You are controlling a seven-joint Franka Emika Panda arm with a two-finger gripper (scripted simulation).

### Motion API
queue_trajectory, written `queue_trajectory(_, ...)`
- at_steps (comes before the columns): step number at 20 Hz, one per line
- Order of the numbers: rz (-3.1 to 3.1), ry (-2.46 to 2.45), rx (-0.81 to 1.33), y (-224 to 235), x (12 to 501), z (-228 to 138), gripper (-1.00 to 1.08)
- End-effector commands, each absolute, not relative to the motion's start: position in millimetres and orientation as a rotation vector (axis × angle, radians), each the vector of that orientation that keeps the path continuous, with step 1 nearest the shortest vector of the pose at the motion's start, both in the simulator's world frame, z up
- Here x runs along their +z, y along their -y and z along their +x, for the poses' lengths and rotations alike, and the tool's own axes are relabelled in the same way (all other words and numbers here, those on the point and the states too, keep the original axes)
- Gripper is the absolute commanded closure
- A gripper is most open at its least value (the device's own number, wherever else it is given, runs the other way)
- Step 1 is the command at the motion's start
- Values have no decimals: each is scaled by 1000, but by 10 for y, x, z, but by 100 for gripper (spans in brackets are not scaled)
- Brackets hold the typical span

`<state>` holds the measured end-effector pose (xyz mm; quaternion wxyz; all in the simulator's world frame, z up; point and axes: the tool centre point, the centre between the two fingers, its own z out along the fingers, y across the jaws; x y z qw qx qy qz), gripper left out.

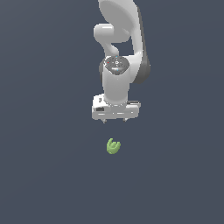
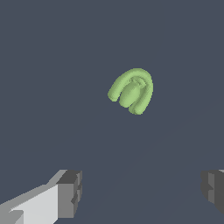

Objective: Pick up the object and move it to a goal position.

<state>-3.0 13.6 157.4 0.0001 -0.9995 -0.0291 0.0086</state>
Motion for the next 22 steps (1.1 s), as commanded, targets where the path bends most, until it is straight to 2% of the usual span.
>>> queue_trajectory(1,-3140,91,27,-135,1574,-30,-92)
queue_trajectory(11,-3148,171,17,-422,1566,-59,-92)
queue_trajectory(22,-3148,116,17,-396,1536,-5,-92)
